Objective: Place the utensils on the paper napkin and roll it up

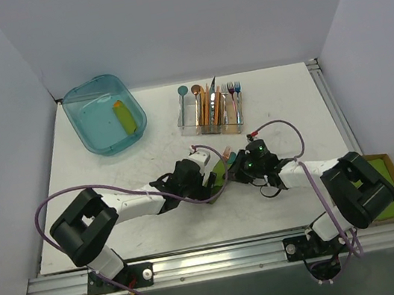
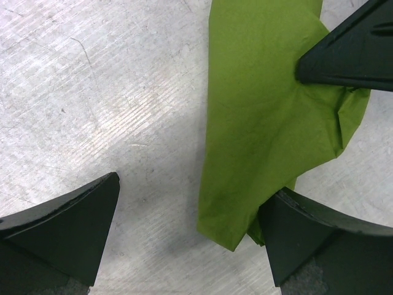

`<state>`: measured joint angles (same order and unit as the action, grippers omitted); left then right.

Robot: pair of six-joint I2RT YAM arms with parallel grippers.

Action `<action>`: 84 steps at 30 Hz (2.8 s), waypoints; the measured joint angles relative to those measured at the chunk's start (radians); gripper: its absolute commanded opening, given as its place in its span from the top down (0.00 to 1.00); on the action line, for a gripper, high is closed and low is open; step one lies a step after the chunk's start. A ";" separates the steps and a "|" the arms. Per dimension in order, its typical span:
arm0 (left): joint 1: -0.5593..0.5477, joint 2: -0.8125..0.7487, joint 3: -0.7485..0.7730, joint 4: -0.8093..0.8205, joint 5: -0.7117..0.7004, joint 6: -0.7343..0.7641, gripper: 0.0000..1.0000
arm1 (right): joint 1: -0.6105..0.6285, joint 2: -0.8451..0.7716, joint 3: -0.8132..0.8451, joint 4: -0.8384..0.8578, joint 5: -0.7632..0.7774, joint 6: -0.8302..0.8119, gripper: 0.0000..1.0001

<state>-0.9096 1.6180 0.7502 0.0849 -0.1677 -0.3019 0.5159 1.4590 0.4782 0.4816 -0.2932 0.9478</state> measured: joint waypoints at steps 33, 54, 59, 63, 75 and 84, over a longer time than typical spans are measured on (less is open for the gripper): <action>-0.037 -0.100 0.023 0.010 0.230 0.087 0.23 | -0.013 0.000 -0.093 0.095 0.001 -0.007 1.00; -0.039 0.054 0.061 0.168 0.349 0.105 0.73 | -0.019 -0.066 -0.094 0.045 0.001 -0.002 0.71; -0.039 0.094 0.060 0.187 0.372 0.103 0.74 | -0.019 -0.091 -0.095 0.023 0.001 -0.002 0.68; -0.039 0.122 0.060 0.204 0.385 0.101 0.74 | -0.019 -0.116 -0.099 0.014 0.001 0.000 0.69; -0.039 0.131 0.060 0.228 0.393 0.096 0.75 | -0.019 -0.127 -0.156 0.015 -0.003 0.005 0.73; -0.039 0.114 0.047 0.240 0.390 0.093 0.68 | -0.019 -0.127 -0.163 0.015 -0.004 0.013 1.00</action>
<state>-0.9485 1.7325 0.7971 0.3244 0.2226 -0.2092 0.4969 1.3319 0.3157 0.4965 -0.2970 0.9611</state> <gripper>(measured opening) 0.281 0.022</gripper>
